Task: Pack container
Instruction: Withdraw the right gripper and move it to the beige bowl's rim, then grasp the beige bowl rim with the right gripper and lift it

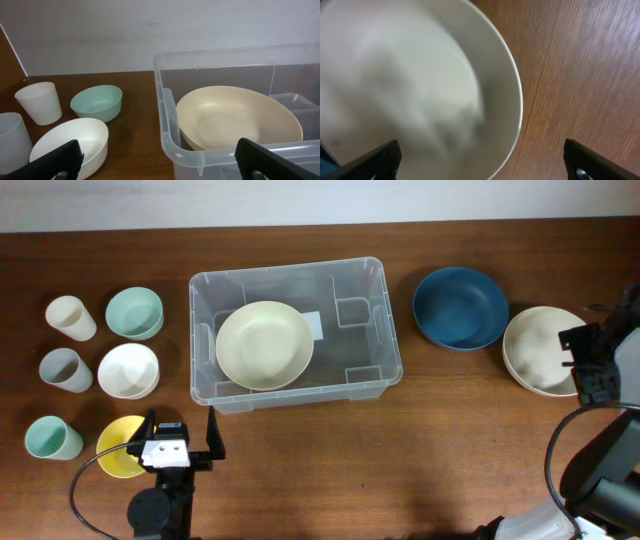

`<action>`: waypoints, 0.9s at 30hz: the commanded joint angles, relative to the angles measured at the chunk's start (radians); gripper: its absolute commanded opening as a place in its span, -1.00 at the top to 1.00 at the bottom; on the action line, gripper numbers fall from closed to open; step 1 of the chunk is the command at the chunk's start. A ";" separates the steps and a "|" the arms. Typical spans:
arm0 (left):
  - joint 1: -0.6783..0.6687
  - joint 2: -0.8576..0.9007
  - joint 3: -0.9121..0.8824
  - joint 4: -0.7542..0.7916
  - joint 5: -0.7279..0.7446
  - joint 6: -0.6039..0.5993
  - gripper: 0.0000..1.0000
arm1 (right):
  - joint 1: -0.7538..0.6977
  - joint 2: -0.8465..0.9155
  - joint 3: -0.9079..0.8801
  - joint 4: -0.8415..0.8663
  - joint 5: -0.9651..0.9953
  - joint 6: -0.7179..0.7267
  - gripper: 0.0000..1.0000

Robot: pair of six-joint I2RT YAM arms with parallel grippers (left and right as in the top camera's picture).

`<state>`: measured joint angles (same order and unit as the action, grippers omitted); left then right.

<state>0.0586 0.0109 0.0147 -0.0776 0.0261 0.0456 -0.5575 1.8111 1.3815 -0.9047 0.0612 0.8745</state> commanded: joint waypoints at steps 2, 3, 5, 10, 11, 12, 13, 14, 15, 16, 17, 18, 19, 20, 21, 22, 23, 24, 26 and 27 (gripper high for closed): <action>0.004 -0.006 -0.006 -0.001 0.011 0.008 -0.99 | 0.000 0.000 -0.061 0.050 -0.005 0.000 -0.99; 0.004 -0.006 -0.006 -0.001 0.011 0.008 -0.99 | 0.000 0.006 -0.065 0.054 -0.003 0.003 -0.99; 0.004 -0.006 -0.006 -0.001 0.011 0.008 -0.99 | 0.000 0.026 -0.065 0.053 0.002 0.007 -0.98; 0.004 -0.006 -0.006 -0.001 0.011 0.008 -0.99 | -0.001 0.082 -0.065 0.068 0.002 0.006 -0.98; 0.004 -0.006 -0.006 -0.001 0.011 0.008 -0.99 | -0.001 0.090 -0.065 0.077 0.002 0.006 -0.99; 0.004 -0.006 -0.006 -0.001 0.011 0.008 -0.99 | -0.001 0.105 -0.065 0.095 0.002 0.006 -1.00; 0.004 -0.006 -0.006 -0.001 0.011 0.008 -0.99 | -0.001 0.108 -0.065 0.098 0.002 0.006 -0.99; 0.004 -0.006 -0.006 -0.001 0.011 0.008 -0.99 | -0.001 0.110 -0.065 0.101 0.002 0.006 -0.99; 0.004 -0.006 -0.006 -0.001 0.011 0.008 -0.99 | -0.001 0.111 -0.065 0.102 0.003 0.006 -0.99; 0.004 -0.006 -0.006 -0.001 0.011 0.008 -0.99 | -0.001 0.111 -0.065 0.106 0.002 0.006 -0.97; 0.004 -0.006 -0.006 -0.001 0.011 0.008 -0.99 | -0.001 0.111 -0.065 0.117 0.003 0.005 -0.88; 0.004 -0.006 -0.006 -0.001 0.011 0.008 -0.99 | -0.001 0.111 -0.066 0.121 0.006 0.005 -0.88; 0.004 -0.006 -0.006 -0.001 0.011 0.008 -0.99 | -0.001 0.111 -0.066 0.123 0.007 0.005 -0.88; 0.004 -0.006 -0.006 -0.001 0.011 0.008 -0.99 | -0.001 0.111 -0.066 0.124 0.007 0.001 -0.87; 0.004 -0.006 -0.006 -0.001 0.012 0.008 -0.99 | -0.001 0.111 -0.066 0.124 0.007 -0.002 -0.81; 0.004 -0.006 -0.006 -0.001 0.011 0.008 -0.99 | -0.001 0.111 -0.067 0.124 0.008 -0.003 -0.78; 0.004 -0.006 -0.006 -0.001 0.011 0.008 -0.99 | -0.001 0.111 -0.069 0.125 0.011 -0.002 -0.73; 0.004 -0.006 -0.006 -0.001 0.011 0.008 -0.99 | -0.001 0.111 -0.069 0.124 0.016 -0.002 -0.68; 0.004 -0.006 -0.006 -0.001 0.011 0.008 -0.99 | -0.001 0.112 -0.070 0.124 0.026 -0.003 -0.64; 0.004 -0.006 -0.006 -0.001 0.011 0.008 -0.99 | -0.001 0.113 -0.070 0.124 0.030 -0.004 -0.65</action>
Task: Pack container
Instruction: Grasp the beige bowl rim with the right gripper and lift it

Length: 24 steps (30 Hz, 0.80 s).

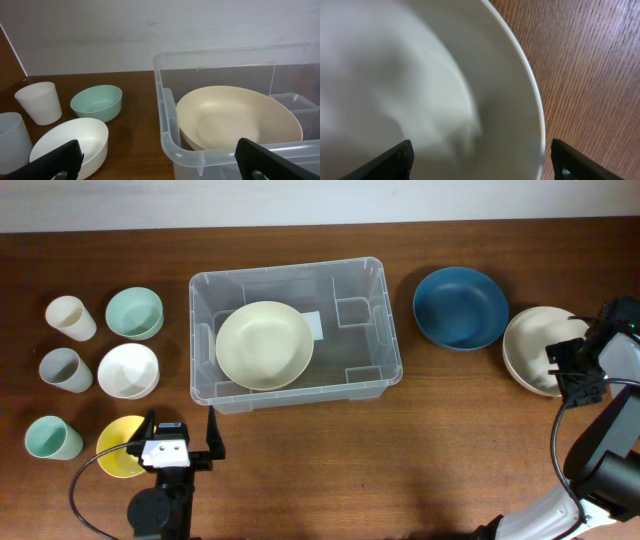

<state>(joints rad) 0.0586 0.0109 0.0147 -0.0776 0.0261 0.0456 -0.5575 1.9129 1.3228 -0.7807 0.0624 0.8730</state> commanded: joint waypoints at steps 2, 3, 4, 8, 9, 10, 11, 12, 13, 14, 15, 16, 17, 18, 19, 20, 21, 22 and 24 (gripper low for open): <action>0.004 -0.006 -0.006 -0.001 0.011 0.008 -0.99 | -0.001 0.011 -0.012 0.000 0.028 -0.004 -0.57; 0.004 -0.006 -0.006 -0.001 0.011 0.008 -0.99 | -0.001 0.011 -0.013 0.000 0.029 -0.004 -0.52; 0.004 -0.006 -0.006 -0.001 0.011 0.008 -0.99 | -0.001 0.012 -0.015 0.001 0.032 -0.004 -0.50; 0.004 -0.006 -0.006 -0.001 0.011 0.008 -0.99 | -0.001 0.025 -0.029 0.012 0.051 -0.004 -0.49; 0.004 -0.006 -0.006 -0.001 0.011 0.008 -0.99 | -0.001 0.026 -0.034 0.019 0.057 -0.004 -0.50; 0.004 -0.006 -0.006 -0.001 0.011 0.008 -0.99 | -0.001 0.026 -0.035 0.021 0.058 -0.004 -0.50; 0.004 -0.006 -0.006 -0.001 0.011 0.008 -0.99 | -0.001 0.026 -0.036 0.023 0.058 -0.004 -0.50; 0.004 -0.006 -0.006 -0.001 0.011 0.008 -0.99 | -0.001 0.026 -0.037 0.023 0.058 -0.004 -0.50; 0.004 -0.006 -0.006 -0.001 0.011 0.008 -0.99 | -0.001 0.026 -0.037 0.027 0.058 -0.004 -0.50; 0.004 -0.006 -0.006 -0.001 0.011 0.008 -0.99 | -0.001 0.026 -0.037 0.030 0.058 -0.004 -0.50; 0.004 -0.006 -0.006 -0.001 0.011 0.008 -0.99 | -0.001 0.026 -0.037 0.030 0.059 -0.005 -0.50; 0.004 -0.006 -0.006 -0.001 0.012 0.008 -0.99 | -0.001 0.026 -0.038 0.030 0.062 -0.005 -0.49; 0.004 -0.006 -0.006 -0.001 0.011 0.008 -0.99 | -0.001 0.026 -0.040 0.031 0.063 -0.005 -0.48; 0.004 -0.006 -0.006 -0.001 0.011 0.008 -0.99 | -0.001 0.026 -0.044 0.031 0.066 -0.005 -0.43; 0.004 -0.006 -0.006 -0.001 0.011 0.008 -0.99 | -0.001 0.026 -0.050 0.037 0.066 -0.005 -0.40; 0.004 -0.006 -0.006 -0.001 0.011 0.008 -0.99 | -0.001 0.026 -0.061 0.048 0.066 -0.005 -0.32; 0.004 -0.006 -0.006 -0.001 0.011 0.008 -0.99 | -0.001 0.026 -0.067 0.055 0.066 -0.005 -0.30; 0.004 -0.006 -0.006 -0.001 0.011 0.008 -0.99 | -0.001 0.026 -0.074 0.060 0.065 -0.005 -0.25; 0.004 -0.006 -0.006 -0.001 0.011 0.008 -0.99 | -0.001 0.026 -0.076 0.060 0.066 -0.005 -0.10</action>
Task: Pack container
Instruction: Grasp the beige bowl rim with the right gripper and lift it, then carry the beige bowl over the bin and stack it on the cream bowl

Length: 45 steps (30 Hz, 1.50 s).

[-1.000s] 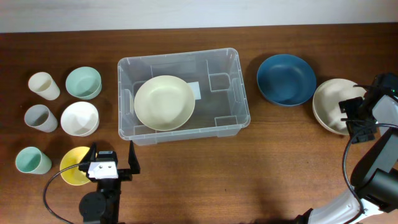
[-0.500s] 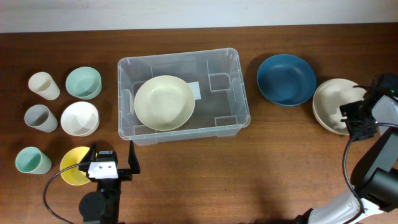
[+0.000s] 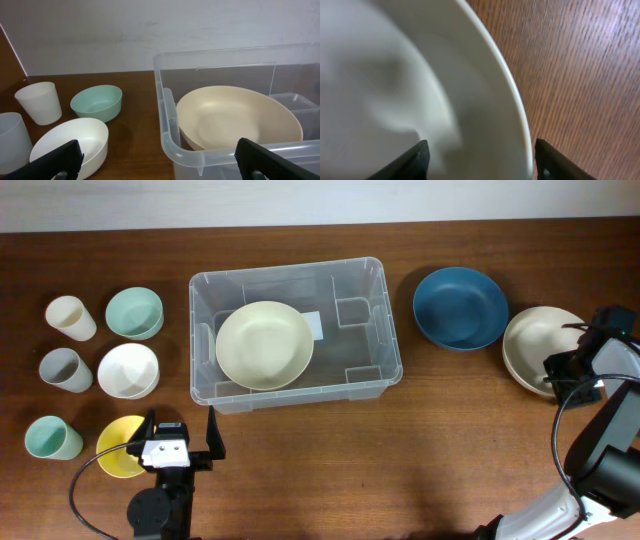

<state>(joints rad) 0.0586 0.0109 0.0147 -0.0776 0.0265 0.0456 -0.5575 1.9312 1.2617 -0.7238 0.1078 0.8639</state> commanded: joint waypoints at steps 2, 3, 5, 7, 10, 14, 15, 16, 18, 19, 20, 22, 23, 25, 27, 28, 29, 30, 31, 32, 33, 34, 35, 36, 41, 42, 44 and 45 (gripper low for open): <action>0.004 -0.006 -0.006 -0.001 0.011 0.008 -0.99 | -0.002 0.007 -0.014 0.004 0.021 0.005 0.14; 0.004 -0.006 -0.006 -0.001 0.011 0.008 -0.99 | -0.007 0.007 -0.014 0.003 0.020 0.005 0.26; 0.004 -0.006 -0.006 -0.001 0.011 0.008 -0.99 | -0.014 0.007 -0.014 0.002 0.020 0.005 0.41; 0.004 -0.006 -0.006 -0.001 0.011 0.008 -0.99 | -0.037 0.007 -0.014 -0.004 0.020 0.005 0.56; 0.004 -0.006 -0.006 -0.001 0.011 0.008 -0.99 | -0.076 0.007 -0.014 -0.017 0.019 0.005 0.90; 0.004 -0.006 -0.006 -0.001 0.011 0.008 -0.99 | -0.137 0.007 -0.014 -0.027 -0.014 -0.033 0.92; 0.004 -0.006 -0.006 -0.001 0.011 0.008 -0.99 | -0.156 0.007 -0.014 -0.027 -0.035 -0.047 0.92; 0.004 -0.006 -0.006 -0.001 0.011 0.008 -0.99 | -0.169 0.007 -0.014 -0.028 -0.051 -0.049 0.92; 0.004 -0.006 -0.006 -0.001 0.011 0.008 -0.99 | -0.196 0.007 -0.014 -0.019 -0.100 -0.076 0.93; 0.004 -0.006 -0.006 -0.001 0.011 0.008 -0.99 | -0.208 0.006 -0.014 -0.011 -0.127 -0.087 0.92; 0.004 -0.006 -0.006 -0.001 0.011 0.008 -0.99 | -0.224 0.005 -0.014 0.004 -0.168 -0.111 0.92; 0.004 -0.006 -0.006 -0.001 0.011 0.008 -0.99 | -0.259 -0.003 -0.014 0.057 -0.306 -0.204 0.93; 0.004 -0.006 -0.006 -0.001 0.011 0.008 -0.99 | -0.271 -0.009 -0.014 0.075 -0.361 -0.237 0.93; 0.004 -0.006 -0.006 -0.001 0.011 0.008 -0.99 | -0.297 -0.033 -0.013 0.098 -0.449 -0.266 0.92; 0.004 -0.006 -0.006 -0.001 0.011 0.008 -0.99 | -0.317 -0.065 -0.007 0.105 -0.514 -0.272 0.92; 0.004 -0.006 -0.006 -0.001 0.011 0.008 -0.99 | -0.328 -0.094 0.000 0.113 -0.572 -0.306 0.92; 0.004 -0.006 -0.006 -0.001 0.011 0.008 -0.99 | -0.331 -0.113 0.006 0.112 -0.605 -0.320 0.92; 0.004 -0.006 -0.006 -0.001 0.011 0.008 -0.99 | -0.333 -0.139 0.012 0.111 -0.644 -0.347 0.93; 0.004 -0.006 -0.006 -0.001 0.011 0.008 -0.99 | -0.333 -0.167 0.016 0.111 -0.681 -0.372 0.92; 0.004 -0.006 -0.006 -0.001 0.011 0.008 -0.99 | -0.329 -0.209 0.018 0.107 -0.708 -0.381 0.93; 0.004 -0.006 -0.006 -0.001 0.011 0.008 -0.99 | -0.326 -0.237 0.018 0.102 -0.716 -0.381 0.92; 0.004 -0.006 -0.006 -0.001 0.011 0.008 -0.99 | -0.319 -0.274 0.018 0.100 -0.749 -0.382 0.92; 0.004 -0.006 -0.006 -0.001 0.011 0.008 -0.99 | -0.312 -0.304 0.018 0.101 -0.792 -0.388 0.92; 0.004 -0.006 -0.006 -0.001 0.011 0.008 -0.99 | -0.305 -0.327 0.018 0.108 -0.836 -0.399 0.92; 0.004 -0.006 -0.006 -0.001 0.011 0.008 -0.99 | -0.166 -0.502 0.018 0.146 -1.058 -0.437 0.92; 0.004 -0.006 -0.006 -0.001 0.011 0.008 -0.99 | -0.115 -0.525 0.018 0.148 -1.057 -0.437 0.92; 0.004 -0.006 -0.006 -0.001 0.011 0.008 -0.99 | 0.035 -0.557 0.018 0.180 -1.046 -0.424 0.92; 0.004 -0.006 -0.006 -0.001 0.011 0.008 -0.99 | 0.142 -0.561 0.018 0.216 -1.004 -0.382 0.92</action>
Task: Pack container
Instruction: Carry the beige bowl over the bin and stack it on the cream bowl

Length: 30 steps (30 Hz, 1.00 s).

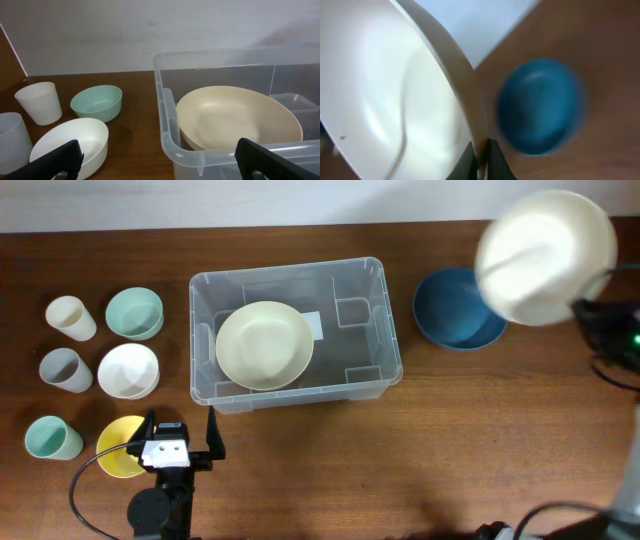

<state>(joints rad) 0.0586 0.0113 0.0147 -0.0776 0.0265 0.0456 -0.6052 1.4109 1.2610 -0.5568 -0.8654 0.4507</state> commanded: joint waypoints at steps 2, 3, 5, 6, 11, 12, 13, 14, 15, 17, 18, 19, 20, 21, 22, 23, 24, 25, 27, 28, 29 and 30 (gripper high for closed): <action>0.004 -0.006 -0.006 -0.001 0.011 0.008 -0.99 | 0.320 -0.036 0.018 0.106 0.046 0.077 0.92; 0.004 -0.006 -0.006 -0.001 0.011 0.008 -0.99 | 0.452 -0.025 0.018 0.164 0.137 0.113 0.92; 0.004 -0.006 -0.006 -0.001 0.011 0.008 -0.99 | 0.587 -0.008 0.018 0.217 0.264 0.140 0.92; 0.004 -0.006 -0.006 -0.001 0.011 0.008 -0.99 | 0.639 0.001 0.018 0.233 0.322 0.153 0.92; 0.004 -0.006 -0.006 -0.001 0.011 0.008 -0.99 | 0.927 0.095 0.018 0.345 0.563 0.248 0.91; 0.004 -0.006 -0.006 -0.001 0.011 0.008 -0.99 | 0.975 0.124 0.018 0.378 0.584 0.250 0.90; 0.004 -0.006 -0.006 -0.001 0.011 0.008 -0.99 | 0.994 0.136 0.018 0.388 0.592 0.250 0.89; 0.004 -0.006 -0.006 -0.001 0.011 0.008 -0.99 | 1.033 0.168 0.018 0.407 0.618 0.251 0.87; 0.004 -0.006 -0.006 -0.001 0.011 0.008 -0.99 | 1.050 0.184 0.018 0.412 0.632 0.258 0.86; 0.004 -0.006 -0.006 -0.001 0.011 0.008 -0.99 | 1.091 0.238 0.018 0.428 0.658 0.265 0.86; 0.004 -0.006 -0.006 -0.001 0.011 0.008 -0.99 | 1.097 0.253 0.018 0.439 0.657 0.265 0.87; 0.004 -0.006 -0.006 -0.001 0.011 0.008 -0.99 | 1.104 0.272 0.018 0.454 0.657 0.266 0.87; 0.004 -0.006 -0.006 -0.001 0.011 0.008 -0.99 | 1.109 0.292 0.018 0.474 0.657 0.267 0.86; 0.004 -0.006 -0.006 -0.001 0.011 0.008 -0.99 | 1.109 0.307 0.018 0.489 0.657 0.269 0.86; 0.004 -0.006 -0.006 -0.001 0.011 0.008 -0.99 | 1.109 0.327 0.018 0.506 0.652 0.273 0.86; 0.004 -0.006 -0.006 -0.001 0.011 0.008 -0.99 | 1.109 0.339 0.018 0.511 0.653 0.286 0.87; 0.004 -0.006 -0.006 -0.001 0.011 0.008 -0.99 | 1.109 0.346 0.018 0.510 0.653 0.292 0.86; 0.004 -0.006 -0.006 -0.001 0.011 0.008 -0.99 | 1.109 0.350 0.018 0.509 0.653 0.291 0.86; 0.004 -0.006 -0.006 -0.001 0.011 0.008 -0.99 | 1.107 0.352 0.019 0.509 0.660 0.286 0.86; 0.004 -0.006 -0.006 -0.001 0.011 0.008 -0.99 | 1.102 0.350 0.022 0.513 0.660 0.276 0.87; 0.004 -0.006 -0.006 -0.001 0.011 0.008 -0.99 | 1.100 0.349 0.028 0.513 0.660 0.259 0.85; 0.004 -0.006 -0.006 -0.001 0.011 0.008 -0.99 | 1.095 0.348 0.039 0.512 0.656 0.229 0.78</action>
<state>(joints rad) 0.0586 0.0109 0.0147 -0.0776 0.0265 0.0456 0.4988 1.7584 1.2659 -0.0513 -0.2272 0.7277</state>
